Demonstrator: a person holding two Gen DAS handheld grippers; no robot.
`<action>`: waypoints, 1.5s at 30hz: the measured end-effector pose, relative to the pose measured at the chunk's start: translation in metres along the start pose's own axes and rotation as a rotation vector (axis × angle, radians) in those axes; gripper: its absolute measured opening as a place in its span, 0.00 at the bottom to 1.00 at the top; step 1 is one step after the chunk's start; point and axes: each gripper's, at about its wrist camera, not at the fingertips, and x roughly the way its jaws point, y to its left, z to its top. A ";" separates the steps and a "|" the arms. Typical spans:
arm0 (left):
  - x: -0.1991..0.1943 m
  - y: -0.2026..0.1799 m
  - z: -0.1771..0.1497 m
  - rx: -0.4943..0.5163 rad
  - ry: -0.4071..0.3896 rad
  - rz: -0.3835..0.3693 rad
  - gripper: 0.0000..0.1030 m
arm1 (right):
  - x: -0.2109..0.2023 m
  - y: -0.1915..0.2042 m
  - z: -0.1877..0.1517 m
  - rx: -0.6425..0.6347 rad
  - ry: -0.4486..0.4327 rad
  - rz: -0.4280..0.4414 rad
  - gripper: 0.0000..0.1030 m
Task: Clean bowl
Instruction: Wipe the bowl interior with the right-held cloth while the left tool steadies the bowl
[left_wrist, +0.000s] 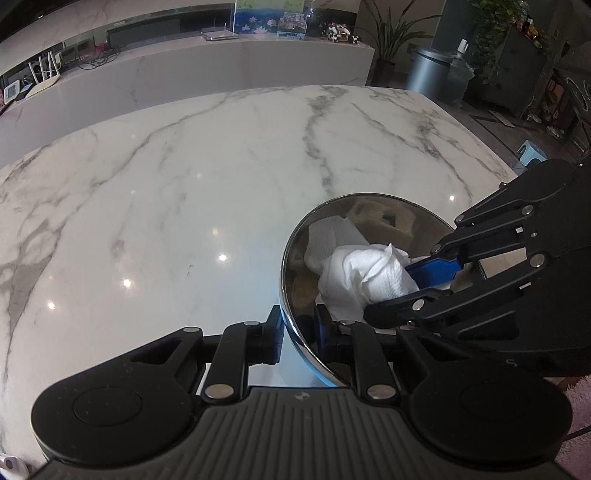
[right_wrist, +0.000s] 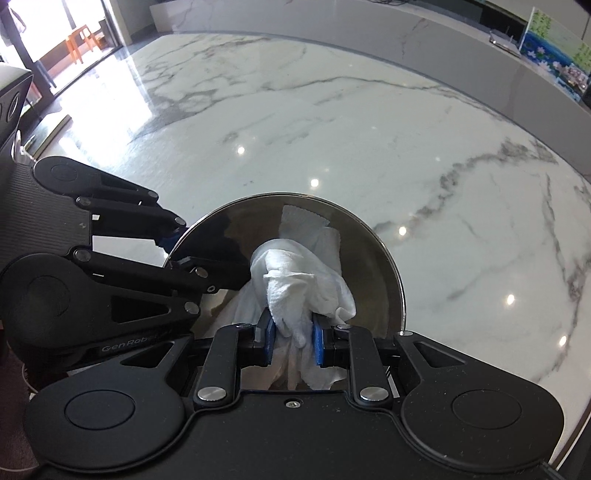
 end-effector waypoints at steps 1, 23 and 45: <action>0.000 0.000 0.000 0.000 0.001 0.000 0.15 | 0.000 0.002 0.000 -0.011 0.008 0.012 0.18; -0.002 0.004 -0.005 0.040 -0.002 -0.002 0.14 | -0.006 0.013 0.004 -0.102 0.017 -0.039 0.18; -0.002 0.007 -0.003 0.014 0.005 -0.016 0.14 | -0.006 0.017 -0.002 -0.130 0.096 0.008 0.18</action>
